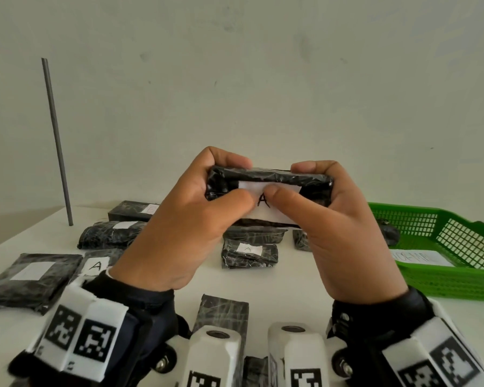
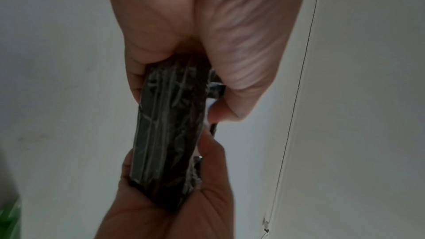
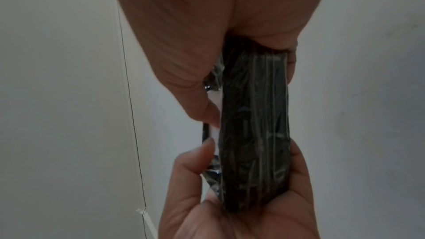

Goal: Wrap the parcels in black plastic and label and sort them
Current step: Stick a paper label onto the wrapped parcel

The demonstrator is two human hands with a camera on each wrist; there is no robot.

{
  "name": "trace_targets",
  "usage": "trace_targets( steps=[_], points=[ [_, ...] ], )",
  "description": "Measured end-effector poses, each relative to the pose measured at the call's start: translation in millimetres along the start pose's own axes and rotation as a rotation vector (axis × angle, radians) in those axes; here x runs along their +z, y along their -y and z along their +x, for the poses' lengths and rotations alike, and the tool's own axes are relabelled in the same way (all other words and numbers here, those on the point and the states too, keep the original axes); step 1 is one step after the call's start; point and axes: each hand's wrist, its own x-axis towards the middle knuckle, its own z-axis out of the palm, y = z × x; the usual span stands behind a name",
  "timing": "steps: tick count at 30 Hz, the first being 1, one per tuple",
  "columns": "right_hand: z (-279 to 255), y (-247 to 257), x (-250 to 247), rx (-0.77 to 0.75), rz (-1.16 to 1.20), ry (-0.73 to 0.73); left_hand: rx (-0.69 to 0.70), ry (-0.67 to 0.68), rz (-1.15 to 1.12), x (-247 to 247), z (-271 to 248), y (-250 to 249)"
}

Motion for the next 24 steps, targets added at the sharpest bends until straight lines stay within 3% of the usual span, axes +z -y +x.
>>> trace_targets(
  steps=[12,24],
  points=[
    [2.9,-7.3,-9.0,-0.002,0.030,0.077,-0.058,0.073,-0.046,-8.5,-1.1,-2.2],
    [-0.6,-5.5,-2.5,-0.056,-0.037,0.070,-0.019,0.032,-0.100,-5.8,-1.5,-1.4]
  ],
)
